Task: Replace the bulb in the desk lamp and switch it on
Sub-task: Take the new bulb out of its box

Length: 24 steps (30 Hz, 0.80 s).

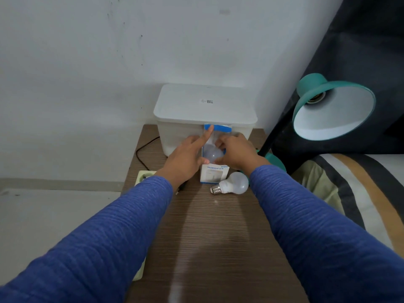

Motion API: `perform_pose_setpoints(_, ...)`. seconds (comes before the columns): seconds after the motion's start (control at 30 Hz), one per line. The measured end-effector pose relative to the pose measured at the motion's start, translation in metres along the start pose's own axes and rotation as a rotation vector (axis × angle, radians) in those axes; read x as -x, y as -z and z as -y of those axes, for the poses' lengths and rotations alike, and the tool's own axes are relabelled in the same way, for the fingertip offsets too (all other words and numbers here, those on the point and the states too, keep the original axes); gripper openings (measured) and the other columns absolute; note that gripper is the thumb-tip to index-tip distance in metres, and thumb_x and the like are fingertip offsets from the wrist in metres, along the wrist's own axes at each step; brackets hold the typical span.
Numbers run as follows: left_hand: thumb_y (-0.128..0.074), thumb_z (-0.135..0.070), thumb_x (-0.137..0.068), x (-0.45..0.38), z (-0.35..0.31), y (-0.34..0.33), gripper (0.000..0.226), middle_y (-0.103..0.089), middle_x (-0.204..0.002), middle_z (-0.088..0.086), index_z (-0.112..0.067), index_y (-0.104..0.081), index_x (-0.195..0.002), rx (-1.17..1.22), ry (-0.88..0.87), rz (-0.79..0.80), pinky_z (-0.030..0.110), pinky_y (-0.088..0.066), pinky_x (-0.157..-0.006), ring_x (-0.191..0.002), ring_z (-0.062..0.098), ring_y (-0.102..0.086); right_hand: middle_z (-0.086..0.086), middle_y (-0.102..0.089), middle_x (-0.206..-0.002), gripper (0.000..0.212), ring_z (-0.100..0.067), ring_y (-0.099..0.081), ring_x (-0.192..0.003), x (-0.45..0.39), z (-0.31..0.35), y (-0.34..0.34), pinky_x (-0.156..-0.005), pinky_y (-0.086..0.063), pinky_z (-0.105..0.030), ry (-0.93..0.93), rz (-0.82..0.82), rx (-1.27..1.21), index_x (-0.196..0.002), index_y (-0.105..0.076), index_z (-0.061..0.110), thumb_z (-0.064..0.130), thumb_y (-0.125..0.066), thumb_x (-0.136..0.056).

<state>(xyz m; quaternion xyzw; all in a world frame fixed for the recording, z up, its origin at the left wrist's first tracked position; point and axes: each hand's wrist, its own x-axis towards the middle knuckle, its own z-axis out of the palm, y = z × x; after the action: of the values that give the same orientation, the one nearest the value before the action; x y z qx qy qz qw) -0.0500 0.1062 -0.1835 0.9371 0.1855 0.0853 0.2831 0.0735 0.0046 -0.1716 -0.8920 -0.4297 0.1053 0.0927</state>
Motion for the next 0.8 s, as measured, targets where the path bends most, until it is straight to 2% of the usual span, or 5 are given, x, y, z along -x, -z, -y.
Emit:
perform_pose_setpoints(0.23,-0.061,-0.020,-0.089,-0.001,-0.001,-0.001,0.087,-0.042,-0.137,0.007,-0.042,0.000,-0.147,-0.016,0.004,-0.017,0.030,-0.034,-0.103,-0.123,0.023,-0.044,-0.005,-0.064,-0.122,0.062,-0.025,-0.053,-0.119,0.010,-0.004,-0.001,-0.097,-0.048,-0.040,0.055,-0.086,-0.105,-0.127,-0.054,0.018,0.035,-0.076,-0.072)
perform_pose_setpoints(0.43,-0.064,-0.021,-0.087,-0.002,0.002,-0.005,0.089,-0.044,-0.136,0.008,-0.042,-0.001,-0.147,0.013,0.005,-0.041,0.031,-0.033,-0.106,-0.126,0.022,-0.042,-0.010,-0.052,-0.126,0.075,-0.019,-0.054,-0.116,0.027,-0.010,0.006,-0.092,-0.037,-0.020,0.078,-0.180,-0.320,-0.138,-0.046,0.018,0.030,-0.078,-0.072)
perform_pose_setpoints(0.53,-0.064,-0.022,-0.087,-0.002,0.001,-0.006,0.089,-0.042,-0.138,0.007,-0.043,-0.001,-0.147,0.015,0.014,-0.048,0.031,-0.033,-0.105,-0.126,0.022,-0.042,-0.009,-0.048,-0.125,0.068,-0.018,-0.053,-0.110,0.034,-0.009,0.005,-0.097,-0.042,-0.023,0.083,-0.193,-0.366,-0.134,-0.051,0.017,0.027,-0.079,-0.072)
perform_pose_setpoints(0.7,-0.062,-0.023,-0.088,0.001,-0.002,-0.005,0.086,-0.041,-0.137,0.007,-0.043,-0.003,-0.147,0.017,0.031,-0.048,0.030,-0.033,-0.104,-0.125,0.022,-0.042,-0.003,-0.052,-0.120,0.061,-0.018,-0.056,-0.101,0.042,-0.010,0.006,-0.083,-0.048,-0.028,0.051,-0.228,-0.446,-0.121,-0.049,0.014,0.025,-0.080,-0.070)
perform_pose_setpoints(0.8,-0.063,-0.022,-0.087,0.002,-0.004,-0.004,0.085,-0.039,-0.138,0.007,-0.043,-0.005,-0.147,0.023,0.042,-0.056,0.031,-0.033,-0.105,-0.125,0.023,-0.042,-0.002,-0.048,-0.115,0.067,-0.015,-0.051,-0.099,0.052,-0.014,0.008,-0.084,-0.049,-0.029,0.077,-0.265,-0.547,-0.129,-0.043,0.028,0.023,-0.076,-0.071)
